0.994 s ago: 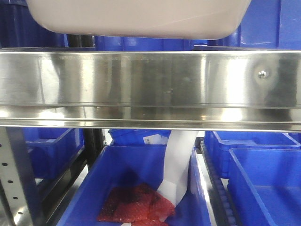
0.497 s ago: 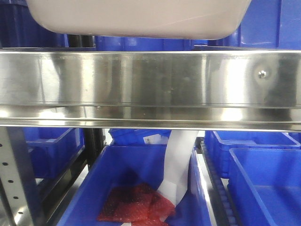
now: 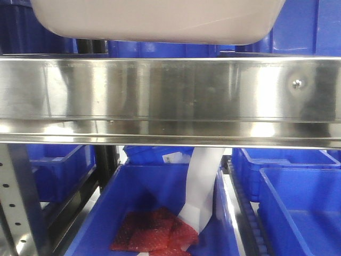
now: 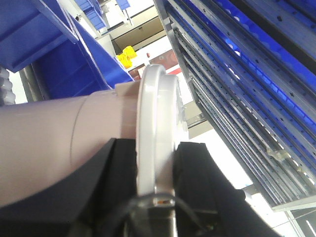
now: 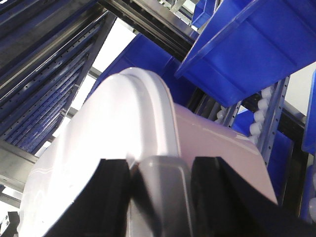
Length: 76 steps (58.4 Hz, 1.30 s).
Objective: Grab white bin and place on right shelf
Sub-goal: 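Extend both arms to carry the bin over the upper shelf, then lower the bin onto the upper shelf rollers with both grippers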
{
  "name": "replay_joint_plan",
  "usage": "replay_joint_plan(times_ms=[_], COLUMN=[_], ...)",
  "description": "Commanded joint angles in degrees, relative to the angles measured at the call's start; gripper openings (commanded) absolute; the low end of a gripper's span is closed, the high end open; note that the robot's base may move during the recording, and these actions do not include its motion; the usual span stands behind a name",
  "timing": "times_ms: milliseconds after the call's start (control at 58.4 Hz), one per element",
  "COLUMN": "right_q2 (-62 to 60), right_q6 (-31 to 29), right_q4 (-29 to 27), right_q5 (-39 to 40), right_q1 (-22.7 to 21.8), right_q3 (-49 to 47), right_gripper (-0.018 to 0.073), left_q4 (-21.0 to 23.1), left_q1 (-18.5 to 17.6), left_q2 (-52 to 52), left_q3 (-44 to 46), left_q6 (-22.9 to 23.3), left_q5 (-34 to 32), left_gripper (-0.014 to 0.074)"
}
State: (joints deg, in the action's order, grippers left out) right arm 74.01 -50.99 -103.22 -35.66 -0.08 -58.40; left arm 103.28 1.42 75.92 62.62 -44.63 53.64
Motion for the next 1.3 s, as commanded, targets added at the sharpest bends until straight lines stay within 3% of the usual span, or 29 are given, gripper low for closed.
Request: replay_joint_plan(times_ms=[0,257,411,514,685,788,1028,1285], right_q2=[-2.1,1.5,3.7,4.6,4.8,4.8,4.8,4.8], right_q6=[-0.8,-0.8,-0.8,-2.0,-9.7,-12.6,-21.3,-28.0], right_q4=[-5.1,-1.5,-1.5,-1.3,-1.2,-0.5,1.9,4.1], right_q5=[-14.9,-16.3,-18.1,-19.4,-18.9,-16.6,-5.9,3.2], right_q1=[2.6,2.6,2.6,2.6,2.6,2.6,2.4,2.4], right_q3=[-2.6,-2.6,-2.6,-2.6,-2.6,-2.6,-2.6,-2.6], right_gripper=[0.0063,0.0063,0.0095,0.0207,0.0481,0.0561,0.0574,0.0574], left_q4=[0.1,-7.8,-8.5,-9.0,-10.4,-11.1,-13.6,-13.7], left_q1=[-3.1,-3.1,-3.1,-3.1,-3.1,-3.1,-3.1,-3.1], left_q2=[-1.8,-1.8,-1.8,-1.8,-1.8,-1.8,-1.8,-1.8], left_q3=[2.1,2.1,2.1,2.1,2.1,2.1,2.1,2.1], left_q6=[-0.8,-2.0,-3.9,-4.9,-4.9,-4.9,-7.8,-11.0], left_q5=[17.1,11.1,9.8,9.1,7.7,5.8,-1.8,-4.6], left_gripper=[-0.0126,-0.0126,-0.0069,0.0060,0.0380,0.0463,0.0478,0.0477])
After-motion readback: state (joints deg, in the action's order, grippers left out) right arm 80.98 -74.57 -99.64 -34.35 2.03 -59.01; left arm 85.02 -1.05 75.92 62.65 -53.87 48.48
